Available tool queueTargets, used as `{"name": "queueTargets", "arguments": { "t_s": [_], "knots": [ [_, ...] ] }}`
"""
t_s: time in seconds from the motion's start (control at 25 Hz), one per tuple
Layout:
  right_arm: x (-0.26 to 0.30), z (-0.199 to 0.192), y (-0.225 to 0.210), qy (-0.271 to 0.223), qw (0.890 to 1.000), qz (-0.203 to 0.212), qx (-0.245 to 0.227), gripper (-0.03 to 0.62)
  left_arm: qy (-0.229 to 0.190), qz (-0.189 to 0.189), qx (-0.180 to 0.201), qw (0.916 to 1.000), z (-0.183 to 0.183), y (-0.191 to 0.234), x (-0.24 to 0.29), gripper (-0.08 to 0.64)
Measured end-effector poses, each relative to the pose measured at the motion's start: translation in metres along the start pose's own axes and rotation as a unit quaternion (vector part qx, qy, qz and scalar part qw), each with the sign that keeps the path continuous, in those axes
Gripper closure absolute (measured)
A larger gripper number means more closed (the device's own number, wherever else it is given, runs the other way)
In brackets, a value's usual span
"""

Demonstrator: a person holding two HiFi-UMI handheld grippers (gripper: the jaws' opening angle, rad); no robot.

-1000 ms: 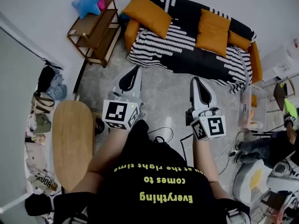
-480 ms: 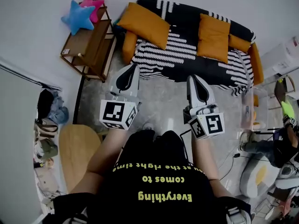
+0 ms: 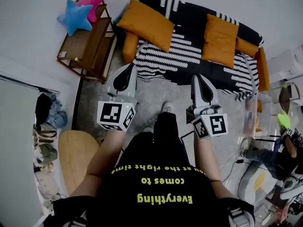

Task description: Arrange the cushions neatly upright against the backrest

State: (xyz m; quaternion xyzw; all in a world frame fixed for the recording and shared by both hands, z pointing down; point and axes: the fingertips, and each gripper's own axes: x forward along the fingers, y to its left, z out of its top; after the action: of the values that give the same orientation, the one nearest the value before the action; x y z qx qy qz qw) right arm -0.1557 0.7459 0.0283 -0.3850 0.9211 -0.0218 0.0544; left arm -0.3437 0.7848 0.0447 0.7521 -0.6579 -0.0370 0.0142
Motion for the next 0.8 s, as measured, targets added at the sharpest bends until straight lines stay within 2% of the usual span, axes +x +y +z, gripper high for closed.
{"name": "queueTargets", "arguments": {
  "t_s": [0.16, 0.48, 0.8],
  "knots": [
    [0.039, 0.001, -0.034, -0.001, 1.000, 0.017, -0.004, 0.581, -0.003, 0.020, 0.003, 0.9998, 0.001, 0.014, 0.045, 0.560],
    [0.112, 0.011, -0.128, 0.003, 0.999, 0.047, -0.001, 0.581, -0.013, 0.057, 0.003, 0.9983, 0.008, 0.023, 0.144, 0.560],
    [0.162, 0.001, -0.189, 0.018, 0.998, 0.054, 0.014, 0.581, 0.008, 0.084, -0.011, 0.9964, -0.010, 0.036, 0.209, 0.560]
  ]
}}
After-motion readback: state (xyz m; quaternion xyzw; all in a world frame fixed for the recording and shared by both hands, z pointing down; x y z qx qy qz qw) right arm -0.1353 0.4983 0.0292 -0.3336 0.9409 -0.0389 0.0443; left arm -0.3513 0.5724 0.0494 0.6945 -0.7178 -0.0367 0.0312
